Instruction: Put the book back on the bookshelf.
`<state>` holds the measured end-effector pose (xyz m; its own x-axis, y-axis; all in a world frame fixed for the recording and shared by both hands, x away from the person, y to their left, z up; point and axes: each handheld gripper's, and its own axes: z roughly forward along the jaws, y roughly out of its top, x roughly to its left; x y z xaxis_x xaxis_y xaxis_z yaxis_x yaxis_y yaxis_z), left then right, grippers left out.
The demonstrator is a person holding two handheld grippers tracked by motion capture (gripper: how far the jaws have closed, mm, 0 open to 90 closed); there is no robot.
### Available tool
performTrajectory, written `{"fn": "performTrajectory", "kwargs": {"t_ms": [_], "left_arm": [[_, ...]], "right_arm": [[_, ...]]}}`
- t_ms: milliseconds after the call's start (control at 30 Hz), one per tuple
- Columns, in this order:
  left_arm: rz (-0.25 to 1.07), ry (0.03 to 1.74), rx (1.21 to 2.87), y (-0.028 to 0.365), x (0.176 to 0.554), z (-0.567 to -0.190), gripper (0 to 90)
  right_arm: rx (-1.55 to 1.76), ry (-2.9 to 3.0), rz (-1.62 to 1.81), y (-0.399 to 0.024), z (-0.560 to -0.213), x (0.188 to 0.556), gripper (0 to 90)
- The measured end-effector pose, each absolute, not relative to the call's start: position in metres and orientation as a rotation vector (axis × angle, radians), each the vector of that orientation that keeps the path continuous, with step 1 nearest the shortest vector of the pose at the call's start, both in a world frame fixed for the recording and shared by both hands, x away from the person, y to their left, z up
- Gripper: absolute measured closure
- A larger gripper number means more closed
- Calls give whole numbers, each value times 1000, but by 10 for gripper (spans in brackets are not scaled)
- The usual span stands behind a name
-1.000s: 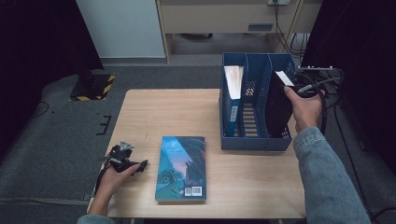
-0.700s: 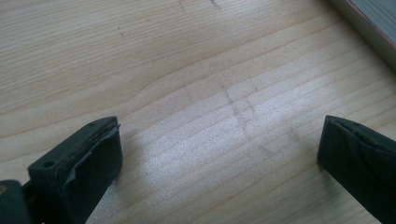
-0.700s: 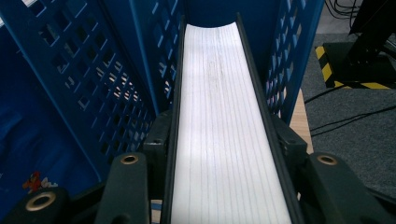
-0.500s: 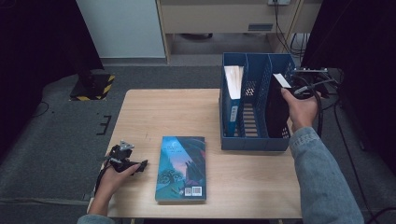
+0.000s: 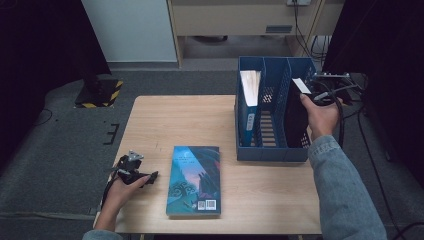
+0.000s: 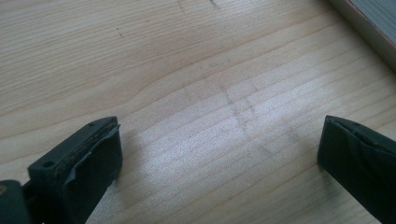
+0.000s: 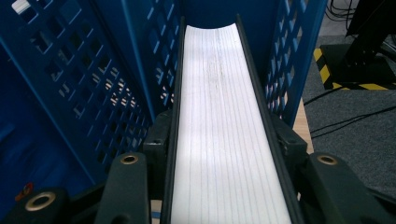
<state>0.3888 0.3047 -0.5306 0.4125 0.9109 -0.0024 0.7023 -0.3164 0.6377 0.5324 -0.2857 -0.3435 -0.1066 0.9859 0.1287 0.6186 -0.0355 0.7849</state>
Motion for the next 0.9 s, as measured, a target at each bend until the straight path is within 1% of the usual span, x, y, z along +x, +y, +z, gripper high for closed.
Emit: {"fn": "performTrajectory", "kwargs": {"t_ms": [600,900], "left_arm": [[490,1364,2115,304,390,-531,0],[488,1361,2123,304,389,-530,0]], "right_arm": [[1690,1738,1007,-288,-346,534,524],[1672,1764,980,-283,-359,532,523]]}}
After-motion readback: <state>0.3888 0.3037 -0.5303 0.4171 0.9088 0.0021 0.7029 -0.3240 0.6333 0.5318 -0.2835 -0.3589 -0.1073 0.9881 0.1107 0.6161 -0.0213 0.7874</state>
